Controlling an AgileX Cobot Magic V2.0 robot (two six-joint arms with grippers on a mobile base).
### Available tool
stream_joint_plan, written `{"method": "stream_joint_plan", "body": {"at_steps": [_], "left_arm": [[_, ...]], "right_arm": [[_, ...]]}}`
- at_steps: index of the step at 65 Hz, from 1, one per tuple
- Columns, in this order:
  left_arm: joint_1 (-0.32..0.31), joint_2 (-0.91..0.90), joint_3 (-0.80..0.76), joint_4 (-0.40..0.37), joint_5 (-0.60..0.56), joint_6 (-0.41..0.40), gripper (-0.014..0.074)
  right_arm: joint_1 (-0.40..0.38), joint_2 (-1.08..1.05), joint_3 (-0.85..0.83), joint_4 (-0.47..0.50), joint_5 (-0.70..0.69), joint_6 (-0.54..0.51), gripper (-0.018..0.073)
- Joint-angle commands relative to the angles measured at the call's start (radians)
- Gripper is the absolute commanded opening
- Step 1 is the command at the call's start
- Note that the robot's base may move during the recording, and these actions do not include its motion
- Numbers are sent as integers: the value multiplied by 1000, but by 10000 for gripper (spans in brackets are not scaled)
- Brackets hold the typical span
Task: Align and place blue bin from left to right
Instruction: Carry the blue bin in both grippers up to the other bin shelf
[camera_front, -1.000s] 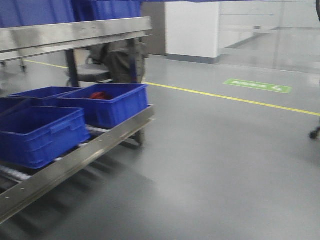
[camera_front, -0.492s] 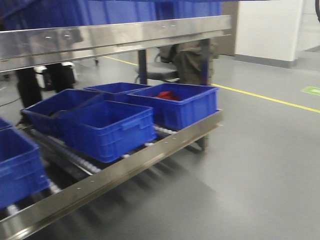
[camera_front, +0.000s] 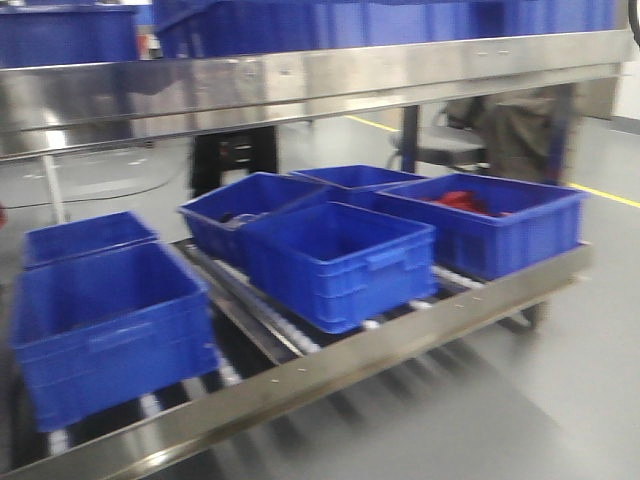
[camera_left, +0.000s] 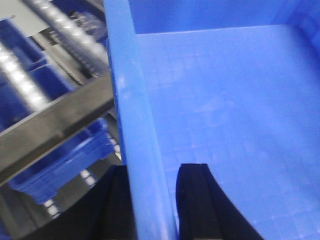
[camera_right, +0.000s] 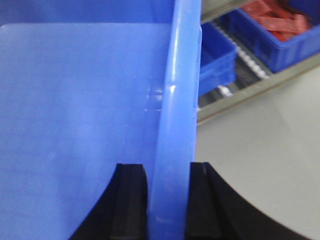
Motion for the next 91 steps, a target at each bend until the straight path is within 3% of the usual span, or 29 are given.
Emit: {"method": "stream_joint_plan", "body": {"at_steps": [1,91], "left_arm": [[5,-32,-16,33,-68,18,-18],[5,-32,-16,33,-68,18,-18]], "right_arm": [[-11,-18,-20,-54,-105,-23,-75],[-11,-18,-20,-54,-105,-23,-75]]}}
